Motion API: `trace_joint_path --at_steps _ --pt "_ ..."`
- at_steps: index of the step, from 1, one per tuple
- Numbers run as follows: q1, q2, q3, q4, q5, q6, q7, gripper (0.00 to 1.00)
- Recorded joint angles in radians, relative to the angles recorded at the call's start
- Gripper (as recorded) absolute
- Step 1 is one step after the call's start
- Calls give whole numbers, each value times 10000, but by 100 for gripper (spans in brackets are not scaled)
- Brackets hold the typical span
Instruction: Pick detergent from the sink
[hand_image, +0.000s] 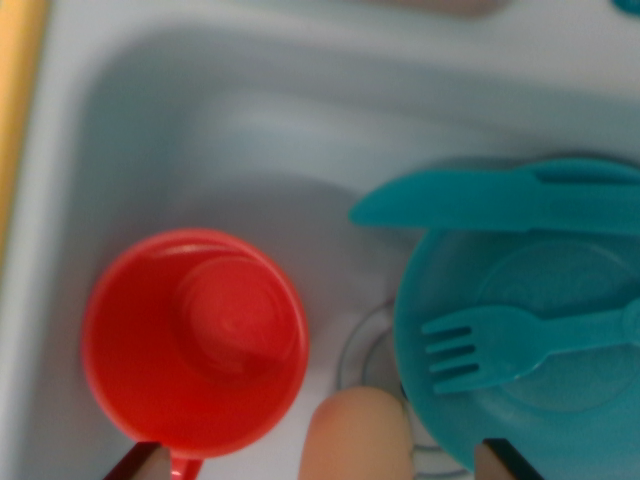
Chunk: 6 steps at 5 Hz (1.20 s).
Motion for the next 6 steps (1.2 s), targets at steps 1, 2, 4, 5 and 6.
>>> trace_joint_path --at_steps 1,2,4,5,6 --pt "0 0 0 0 0 0 0 0" --pt "-17 16 -21 -168 19 -167 -87 0" --pt "-26 25 -34 -266 29 -264 -138 0" --pt "-26 25 -34 -266 29 -264 -138 0" --pt "-29 27 -37 -291 32 -289 -151 0"
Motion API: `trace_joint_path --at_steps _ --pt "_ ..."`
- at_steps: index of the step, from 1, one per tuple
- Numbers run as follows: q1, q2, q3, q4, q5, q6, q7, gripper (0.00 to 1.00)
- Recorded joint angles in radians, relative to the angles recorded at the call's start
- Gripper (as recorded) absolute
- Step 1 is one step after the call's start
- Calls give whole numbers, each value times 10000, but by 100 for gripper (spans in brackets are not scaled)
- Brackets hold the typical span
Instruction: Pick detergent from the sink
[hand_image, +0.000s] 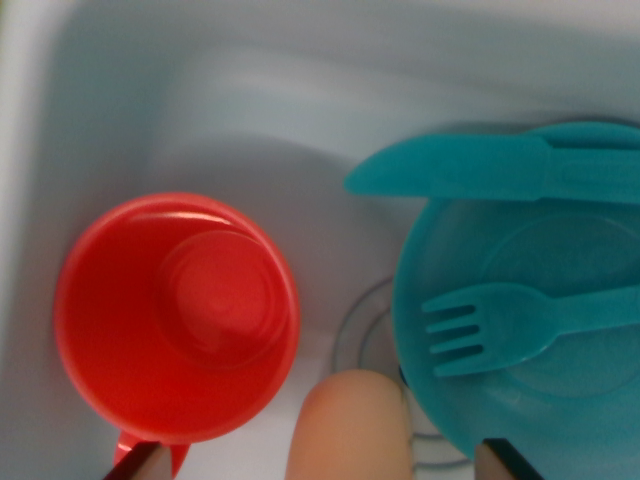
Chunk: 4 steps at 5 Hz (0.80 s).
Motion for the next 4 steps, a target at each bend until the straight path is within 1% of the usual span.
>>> trace_joint_path --at_steps 3,4 --pt "0 0 0 0 0 0 0 0" --pt "0 0 0 0 0 0 0 100"
